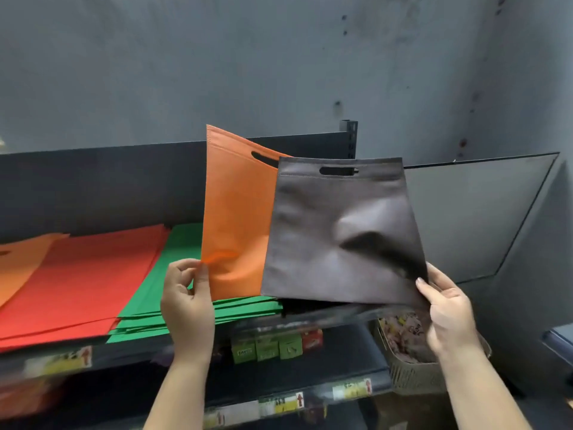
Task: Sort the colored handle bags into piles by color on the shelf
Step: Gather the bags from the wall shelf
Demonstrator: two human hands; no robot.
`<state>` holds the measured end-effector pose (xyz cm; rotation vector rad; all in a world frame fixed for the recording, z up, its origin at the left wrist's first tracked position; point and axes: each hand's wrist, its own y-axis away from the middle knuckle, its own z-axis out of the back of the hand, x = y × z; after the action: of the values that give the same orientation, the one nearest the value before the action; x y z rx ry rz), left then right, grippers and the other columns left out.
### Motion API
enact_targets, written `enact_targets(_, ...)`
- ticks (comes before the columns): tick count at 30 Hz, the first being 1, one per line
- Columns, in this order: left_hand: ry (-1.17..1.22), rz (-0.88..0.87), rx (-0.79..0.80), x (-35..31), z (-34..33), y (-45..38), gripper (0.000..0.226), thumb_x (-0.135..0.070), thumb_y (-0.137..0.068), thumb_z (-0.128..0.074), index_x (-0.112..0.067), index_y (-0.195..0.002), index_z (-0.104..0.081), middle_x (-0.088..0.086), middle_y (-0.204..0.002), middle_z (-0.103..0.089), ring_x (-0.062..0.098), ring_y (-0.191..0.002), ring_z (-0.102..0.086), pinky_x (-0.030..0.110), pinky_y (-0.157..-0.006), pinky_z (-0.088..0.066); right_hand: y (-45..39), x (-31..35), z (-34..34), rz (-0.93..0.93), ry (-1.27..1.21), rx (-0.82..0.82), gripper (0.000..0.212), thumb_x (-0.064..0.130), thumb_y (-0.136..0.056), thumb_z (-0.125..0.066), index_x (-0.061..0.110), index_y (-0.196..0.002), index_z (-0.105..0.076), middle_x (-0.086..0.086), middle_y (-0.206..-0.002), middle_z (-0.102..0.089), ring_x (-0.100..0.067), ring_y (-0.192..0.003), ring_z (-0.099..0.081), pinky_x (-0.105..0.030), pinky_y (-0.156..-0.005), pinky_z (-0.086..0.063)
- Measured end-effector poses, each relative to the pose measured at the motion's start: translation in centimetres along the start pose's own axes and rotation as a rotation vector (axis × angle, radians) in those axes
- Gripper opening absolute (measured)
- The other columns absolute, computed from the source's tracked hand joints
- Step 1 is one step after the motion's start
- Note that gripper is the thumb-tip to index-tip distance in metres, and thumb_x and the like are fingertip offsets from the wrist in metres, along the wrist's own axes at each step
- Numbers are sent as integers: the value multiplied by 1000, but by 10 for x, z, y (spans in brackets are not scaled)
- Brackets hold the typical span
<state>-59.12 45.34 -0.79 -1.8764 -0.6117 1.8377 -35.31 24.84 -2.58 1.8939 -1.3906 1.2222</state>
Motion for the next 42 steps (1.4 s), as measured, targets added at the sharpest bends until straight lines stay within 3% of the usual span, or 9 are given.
enact_targets(5, -114, 5, 62, 26, 25, -19, 7, -15, -94, -56, -13, -88, -51, 10, -81, -63, 9, -52, -42, 20, -51, -32, -14, -10, -23, 87, 397, -41, 33, -14, -91, -46, 1, -117, -59, 18, -77, -72, 5, -76, -65, -14, -83, -50)
enact_targets(8, -187, -26, 103, 35, 33, -22, 5, -11, -93, -57, -9, -89, -54, 8, -81, -62, 16, -58, -46, 25, -53, -32, -20, -3, -25, 209, 864, -110, 31, -7, -87, -55, -2, -117, -63, -14, -106, -71, -21, -101, -64, -26, -91, -43)
enact_targets(11, -256, -49, 92, 37, 40, -19, 3, -7, -92, -58, -5, -90, -56, 5, -79, -60, 23, -68, -52, 25, -54, -27, -26, 4, -26, 300, 1137, -107, 29, -4, -86, -55, -4, -114, -65, -24, -111, -67, -36, -108, -60, -35, -94, -43)
enact_targets(17, -263, -12, -1, 29, 64, -1, 7, -15, -94, -56, -17, -90, -51, -3, -78, -58, 9, -63, -51, 14, -55, -35, -33, 10, -27, 182, 1396, 2, 32, 1, -88, -52, -4, -120, -60, -27, -119, -61, -42, -111, -54, -40, -90, -43)
enact_targets(21, -272, -20, -92, 15, 88, 8, 6, -19, -95, -55, -17, -91, -52, -13, -75, -55, 2, -65, -51, 6, -55, -38, -21, 8, -36, 284, 1617, 106, 36, 12, -88, -57, 4, -124, -57, -19, -126, -53, -38, -115, -44, -43, -88, -41)
enact_targets(25, -308, -56, -178, -2, 114, 16, 5, -19, -95, -55, -16, -93, -52, -13, -78, -55, -6, -70, -55, 3, -61, -40, 13, 0, -71, 474, 1370, 373, 35, 15, -90, -60, 3, -123, -59, -14, -123, -56, -33, -113, -50, -37, -90, -39)
enact_targets(28, -329, -50, -244, -14, 136, 20, 5, -20, -95, -55, -17, -95, -52, -4, -83, -58, 2, -74, -54, 4, -67, -41, 47, -13, -108, 508, 1170, 625, 31, 20, -92, -60, 7, -120, -62, -7, -110, -62, -16, -92, -54, -26, -78, -38)
enact_targets(38, -262, -49, -527, -39, 243, 14, 19, -19, -94, -56, -35, -85, -51, -13, -87, -60, -11, -79, -58, 5, -71, -44, 141, -64, -230, 99, 772, 964, 43, 29, -92, -61, 9, -129, -55, -4, -116, -64, -18, -104, -60, -32, -91, -47)
enact_targets(42, -250, -54, -553, -35, 293, 4, 18, -18, -94, -57, -33, -86, -52, -7, -88, -61, -7, -79, -59, 8, -73, -45, 176, -84, -270, -1, 546, 947, 15, 16, -87, -67, 16, -103, -66, 2, -95, -71, -8, -83, -64, -21, -72, -49)
